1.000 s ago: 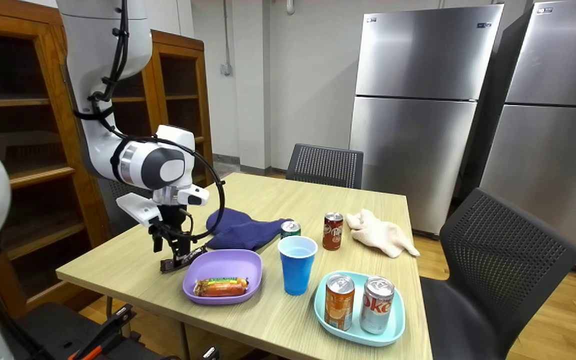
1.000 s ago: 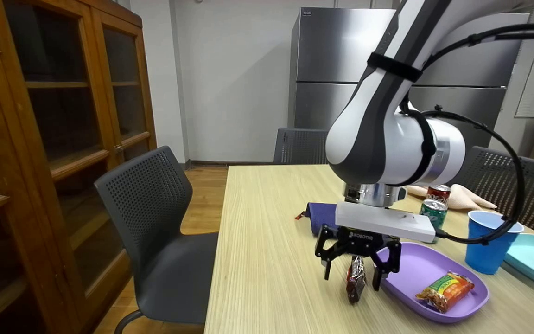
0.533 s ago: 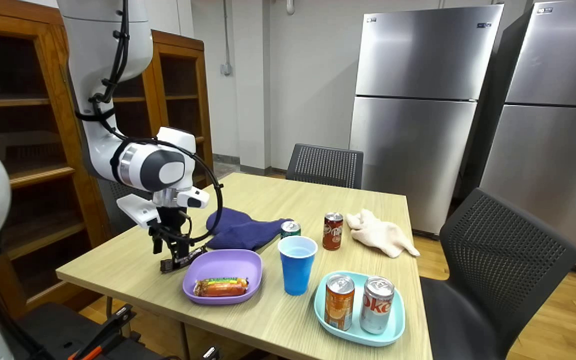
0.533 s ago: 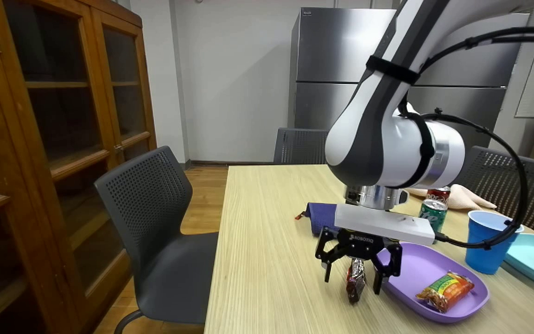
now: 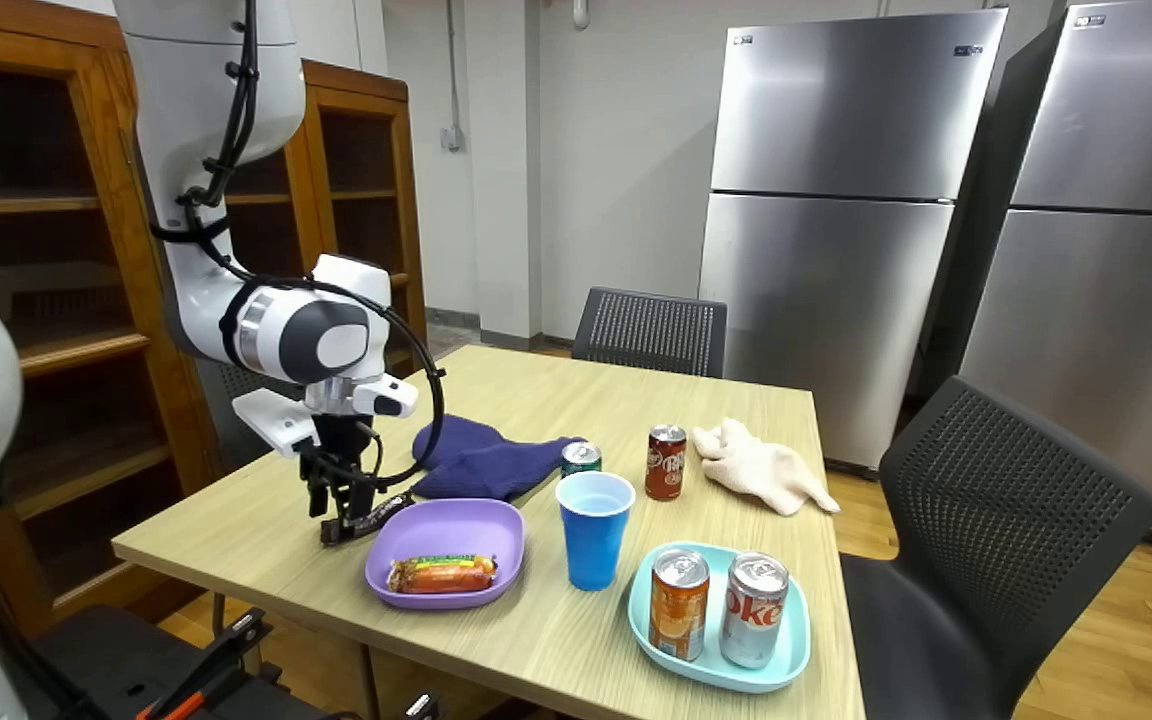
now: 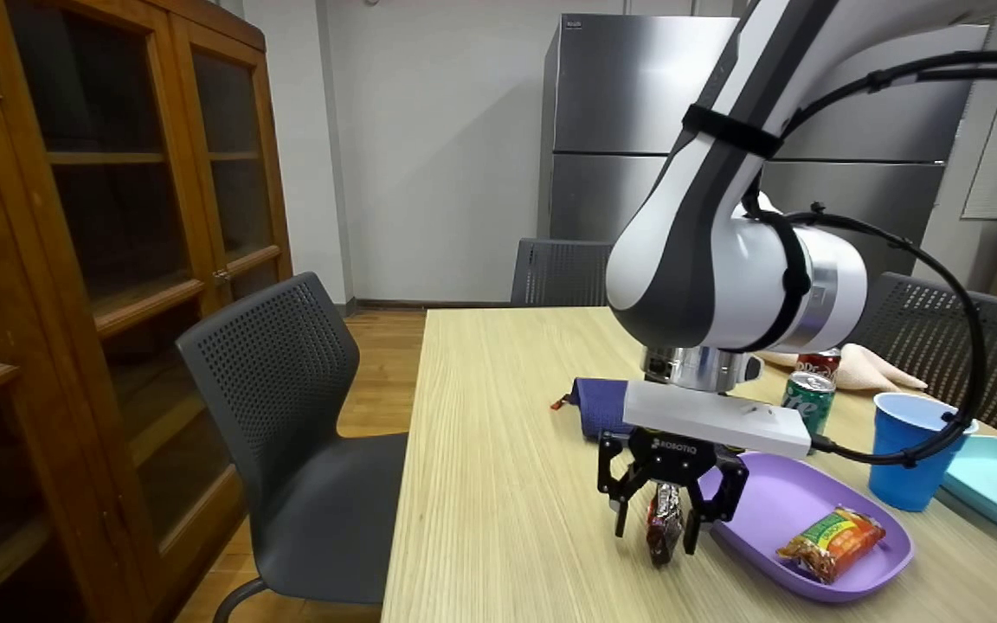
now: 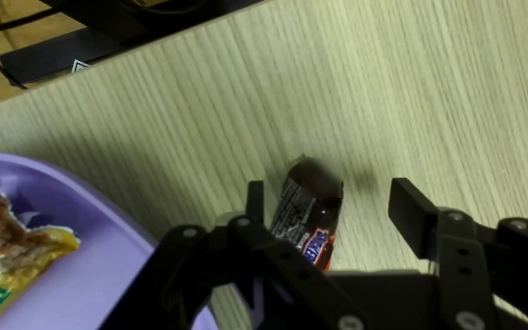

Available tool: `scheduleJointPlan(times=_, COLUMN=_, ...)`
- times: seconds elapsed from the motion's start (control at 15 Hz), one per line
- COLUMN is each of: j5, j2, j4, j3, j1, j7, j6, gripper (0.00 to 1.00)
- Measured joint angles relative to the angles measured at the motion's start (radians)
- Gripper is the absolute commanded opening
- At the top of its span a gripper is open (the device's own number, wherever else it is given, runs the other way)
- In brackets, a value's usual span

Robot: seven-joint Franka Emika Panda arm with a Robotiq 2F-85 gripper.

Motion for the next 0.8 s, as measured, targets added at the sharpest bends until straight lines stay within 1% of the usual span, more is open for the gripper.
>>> scheduleJointPlan(times=0.33, j5=0.000, j2=0.001, j4=0.000, j3=0.000, j1=0.001, j7=0.001, j6=0.001, gripper=0.03)
scheduleJointPlan(times=0.4, j5=0.000, j2=0.001, j4=0.000, j3=0.000, j1=0.001, j7=0.001, j6=0.001, gripper=0.01)
scheduleJointPlan(times=0.47, j5=0.000, j2=0.001, j4=0.000, j3=0.000, j1=0.001, j7=0.002, j6=0.001, gripper=0.05)
scheduleJointPlan(times=0.8, j5=0.000, j2=0.001, j4=0.000, j3=0.000, j1=0.001, j7=0.002, j6=0.002, gripper=0.05)
